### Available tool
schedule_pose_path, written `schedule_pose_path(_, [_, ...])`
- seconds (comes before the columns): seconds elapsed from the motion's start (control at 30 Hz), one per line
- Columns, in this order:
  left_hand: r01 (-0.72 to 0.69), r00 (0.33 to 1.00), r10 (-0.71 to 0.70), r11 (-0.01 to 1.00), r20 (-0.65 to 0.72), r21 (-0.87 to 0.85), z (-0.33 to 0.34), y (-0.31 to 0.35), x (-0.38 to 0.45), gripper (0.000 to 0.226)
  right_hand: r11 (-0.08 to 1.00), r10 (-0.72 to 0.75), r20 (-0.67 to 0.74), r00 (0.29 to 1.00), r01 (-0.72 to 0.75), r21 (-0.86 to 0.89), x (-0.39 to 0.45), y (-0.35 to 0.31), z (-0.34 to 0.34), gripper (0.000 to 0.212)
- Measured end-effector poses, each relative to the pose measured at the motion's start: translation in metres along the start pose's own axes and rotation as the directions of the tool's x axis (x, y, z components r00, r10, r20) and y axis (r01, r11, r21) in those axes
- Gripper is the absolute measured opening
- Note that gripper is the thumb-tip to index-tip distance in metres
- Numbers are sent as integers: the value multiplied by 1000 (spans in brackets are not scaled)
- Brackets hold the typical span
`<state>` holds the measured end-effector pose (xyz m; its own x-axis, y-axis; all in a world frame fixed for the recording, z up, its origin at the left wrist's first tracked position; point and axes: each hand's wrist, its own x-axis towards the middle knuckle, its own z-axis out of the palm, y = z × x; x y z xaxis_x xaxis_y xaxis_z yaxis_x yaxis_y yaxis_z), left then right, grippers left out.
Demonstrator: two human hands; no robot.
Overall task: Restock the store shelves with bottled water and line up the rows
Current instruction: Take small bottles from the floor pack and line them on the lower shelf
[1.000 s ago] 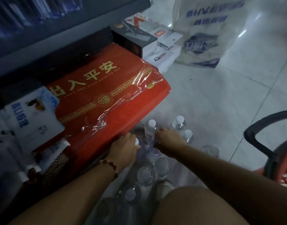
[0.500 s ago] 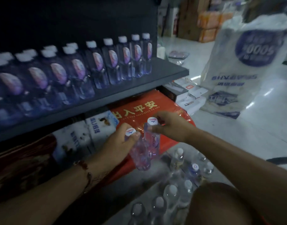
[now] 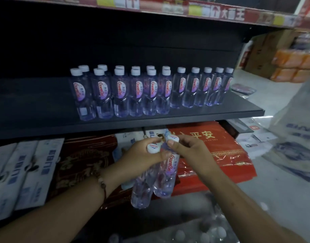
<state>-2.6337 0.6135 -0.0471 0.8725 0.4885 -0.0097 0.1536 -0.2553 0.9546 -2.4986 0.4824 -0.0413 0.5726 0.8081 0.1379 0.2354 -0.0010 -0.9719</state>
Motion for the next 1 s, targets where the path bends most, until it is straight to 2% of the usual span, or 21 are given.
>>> schedule_pose_path(0.07, [8, 1000, -8, 1000, 22, -17, 0, -4, -2, 16, 999, 22, -16, 1000, -21, 38, -2, 6, 9, 21])
schedule_pose_path(0.1, [11, 1000, -10, 999, 13, -32, 1, -7, -2, 10, 998, 34, -26, 999, -33, 53, -2, 8, 12, 21])
schedule_pose_path(0.2, [43, 999, -43, 996, -5, -76, 2, -16, 0, 15, 994, 60, -41, 997, -56, 94, 1, 17, 17, 21])
schedule_pose_path(0.3, [68, 997, -75, 984, -35, -162, 2, -18, 4, 13, 977, 117, -34, 993, -109, 182, 5, 23, 21, 39])
schedule_pose_path(0.4, [90, 989, -120, 955, -89, -283, -1, -16, 8, 24, 958, 139, 67, 988, -152, 244, 9, 29, 21, 54])
schedule_pose_path(0.47, [111, 981, -158, 937, -117, -331, -7, -15, 13, 32, 962, 171, 141, 975, -197, 191, 11, 32, 20, 71])
schedule_pose_path(0.5, [120, 976, -175, 928, -128, -352, -9, -14, 14, 31, 962, 198, 190, 962, -228, 150, 10, 31, 20, 72])
schedule_pose_path(0.53, [131, 972, -194, 917, -134, -377, -11, -13, 16, 29, 960, 219, 238, 946, -253, 121, 9, 31, 21, 65])
schedule_pose_path(0.63, [154, 968, -224, 889, -116, -431, -15, -8, 18, 24, 960, 239, 324, 915, -273, 64, 5, 31, 27, 22])
schedule_pose_path(0.67, [166, 966, -234, 885, -108, -436, -17, -7, 18, 27, 955, 257, 314, 914, -290, 63, 4, 30, 28, 19])
schedule_pose_path(0.77, [212, 961, -271, 855, -58, -474, -24, -7, 18, 49, 919, 318, 294, 902, -369, 141, 3, 28, 29, 34])
schedule_pose_path(0.83, [208, 961, -273, 822, -48, -530, -29, -6, 18, 54, 871, 356, 306, 883, -433, 234, 2, 24, 24, 36])
schedule_pose_path(0.93, [185, 951, -298, 760, -81, -623, -39, -1, 17, 29, 751, 453, 348, 821, -562, 347, 0, 21, 17, 47])
schedule_pose_path(1.0, [161, 946, -311, 698, -94, -698, -46, 2, 17, 19, 687, 453, 398, 798, -596, 415, -2, 23, 14, 56])
